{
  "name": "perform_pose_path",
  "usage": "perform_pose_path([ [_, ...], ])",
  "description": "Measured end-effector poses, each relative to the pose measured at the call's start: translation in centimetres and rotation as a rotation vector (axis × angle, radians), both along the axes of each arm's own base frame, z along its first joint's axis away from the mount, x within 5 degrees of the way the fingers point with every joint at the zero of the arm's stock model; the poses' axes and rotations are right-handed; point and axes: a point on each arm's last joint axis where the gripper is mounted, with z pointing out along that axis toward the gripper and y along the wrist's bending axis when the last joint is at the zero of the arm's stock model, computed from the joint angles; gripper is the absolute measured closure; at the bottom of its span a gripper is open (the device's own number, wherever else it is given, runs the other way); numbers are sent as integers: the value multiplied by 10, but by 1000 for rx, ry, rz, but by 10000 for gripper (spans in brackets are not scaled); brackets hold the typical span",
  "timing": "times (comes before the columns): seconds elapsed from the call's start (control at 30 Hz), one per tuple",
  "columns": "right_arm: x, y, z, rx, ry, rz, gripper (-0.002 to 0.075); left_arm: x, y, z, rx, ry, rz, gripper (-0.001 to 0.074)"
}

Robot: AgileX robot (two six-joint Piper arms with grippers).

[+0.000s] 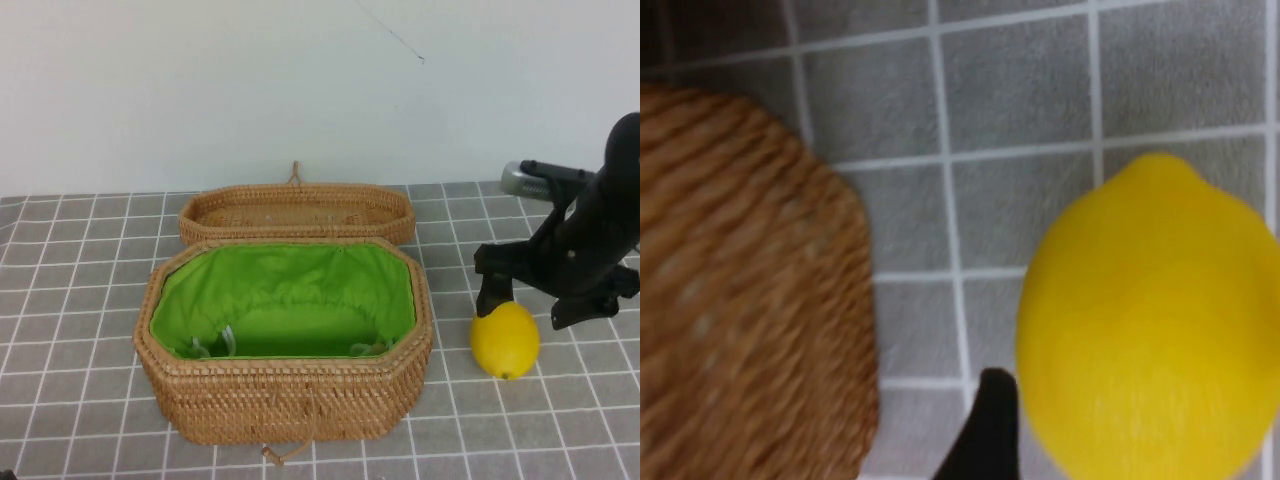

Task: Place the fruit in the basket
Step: Pick up the lemon on the table

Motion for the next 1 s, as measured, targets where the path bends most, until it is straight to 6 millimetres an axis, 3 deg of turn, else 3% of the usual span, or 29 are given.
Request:
perform_pose_path([
  [0.3, 13, 3, -38, -23, 25, 20, 35, 0, 0, 0, 0, 2, 0, 738],
  [0.47, 14, 4, -49, -30, 50, 20, 34, 0, 0, 0, 0, 2, 0, 738],
  [0.63, 14, 4, -50, -34, 81, 22, 141, 0, 0, 0, 0, 2, 0, 738],
  [0.73, 19, 6, -41, -31, 65, 41, 174, 0, 0, 0, 0, 2, 0, 738],
  [0.83, 27, 8, -19, -39, 13, 90, 177, 0, 0, 0, 0, 2, 0, 738],
  [1.0, 38, 20, 46, -58, -110, 256, 179, 0, 0, 0, 0, 2, 0, 738],
])
